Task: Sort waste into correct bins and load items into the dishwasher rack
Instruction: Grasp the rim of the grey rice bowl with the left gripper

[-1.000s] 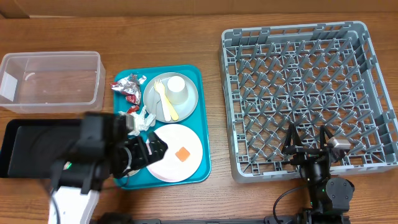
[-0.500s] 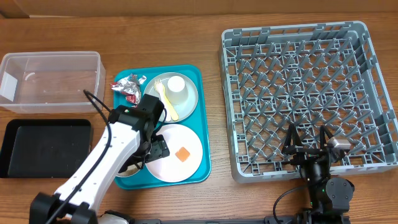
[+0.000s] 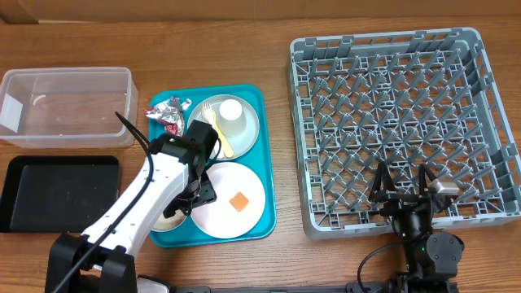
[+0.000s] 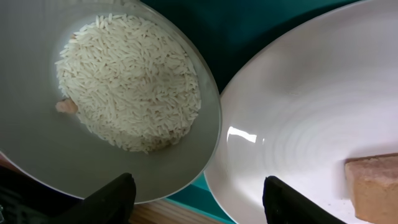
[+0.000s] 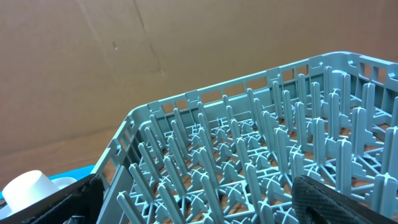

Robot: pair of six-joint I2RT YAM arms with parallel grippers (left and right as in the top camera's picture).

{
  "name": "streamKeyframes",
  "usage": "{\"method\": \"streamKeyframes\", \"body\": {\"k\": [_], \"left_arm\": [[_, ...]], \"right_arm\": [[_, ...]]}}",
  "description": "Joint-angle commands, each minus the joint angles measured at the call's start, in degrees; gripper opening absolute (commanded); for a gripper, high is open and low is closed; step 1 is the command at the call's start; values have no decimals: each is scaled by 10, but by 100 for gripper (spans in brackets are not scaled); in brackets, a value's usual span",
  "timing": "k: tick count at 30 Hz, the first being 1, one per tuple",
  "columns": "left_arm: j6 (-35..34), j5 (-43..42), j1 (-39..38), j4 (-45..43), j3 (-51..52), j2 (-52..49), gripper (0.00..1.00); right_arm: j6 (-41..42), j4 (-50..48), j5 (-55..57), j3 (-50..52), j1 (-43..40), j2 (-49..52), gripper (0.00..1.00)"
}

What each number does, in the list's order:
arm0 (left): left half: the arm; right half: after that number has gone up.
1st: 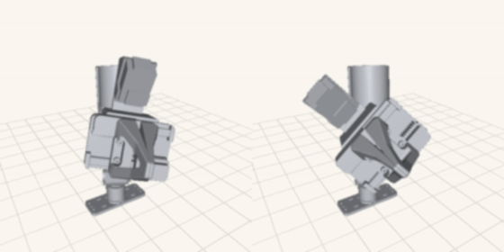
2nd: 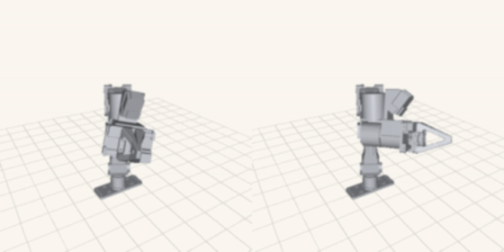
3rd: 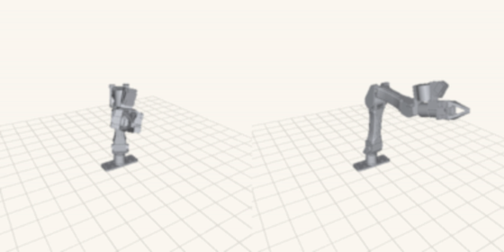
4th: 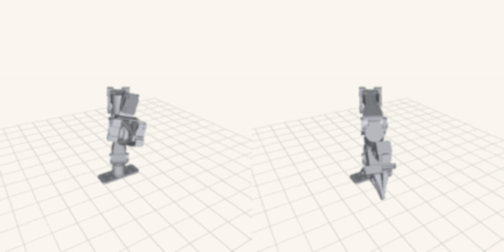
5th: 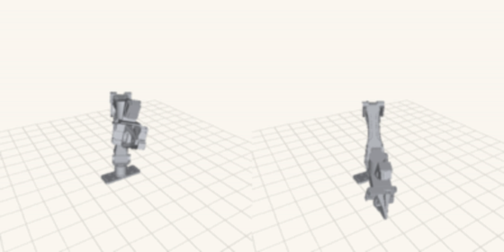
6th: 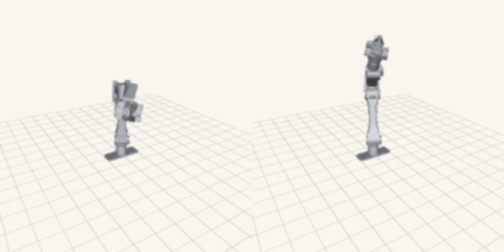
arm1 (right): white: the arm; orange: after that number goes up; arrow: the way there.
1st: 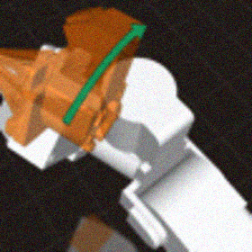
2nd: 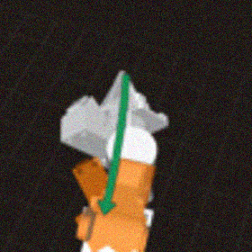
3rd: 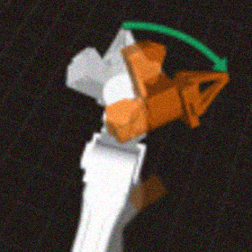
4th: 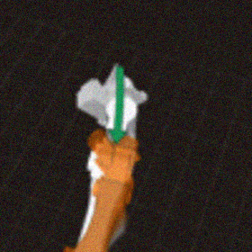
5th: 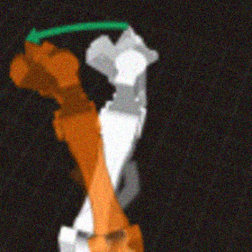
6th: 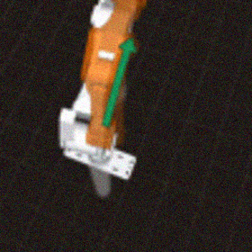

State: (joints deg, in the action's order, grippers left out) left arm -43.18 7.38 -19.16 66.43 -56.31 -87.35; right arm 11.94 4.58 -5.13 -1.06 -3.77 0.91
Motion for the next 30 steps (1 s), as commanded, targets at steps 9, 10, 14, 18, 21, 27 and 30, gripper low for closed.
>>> {"method": "streamKeyframes", "body": {"k": [9, 10, 14, 18, 21, 27, 30], "left_arm": [[-6, 4, -4, -42, 50, -4, 73], [-6, 4, -4, -42, 52, -4, 73], [7, 10, -4, -59, 52, -4, 74], [26, 9, -4, -82, 54, -4, 68], [30, 12, -4, -91, 64, -4, 68], [51, 22, -4, -117, 72, -4, 59], [54, 23, -4, -116, 72, -4, 49]], "right_arm": [[-4, -2, 3, 6, -3, 0, 100], [-4, -2, 3, 6, -3, 0, 100], [-4, -2, 3, 6, -3, 0, 100], [-4, -2, 3, 6, -3, 0, 100], [-4, -2, 3, 6, -3, 0, 100], [-4, -2, 3, 6, -3, 0, 100], [-4, -2, 3, 6, -3, 0, 100]]}}
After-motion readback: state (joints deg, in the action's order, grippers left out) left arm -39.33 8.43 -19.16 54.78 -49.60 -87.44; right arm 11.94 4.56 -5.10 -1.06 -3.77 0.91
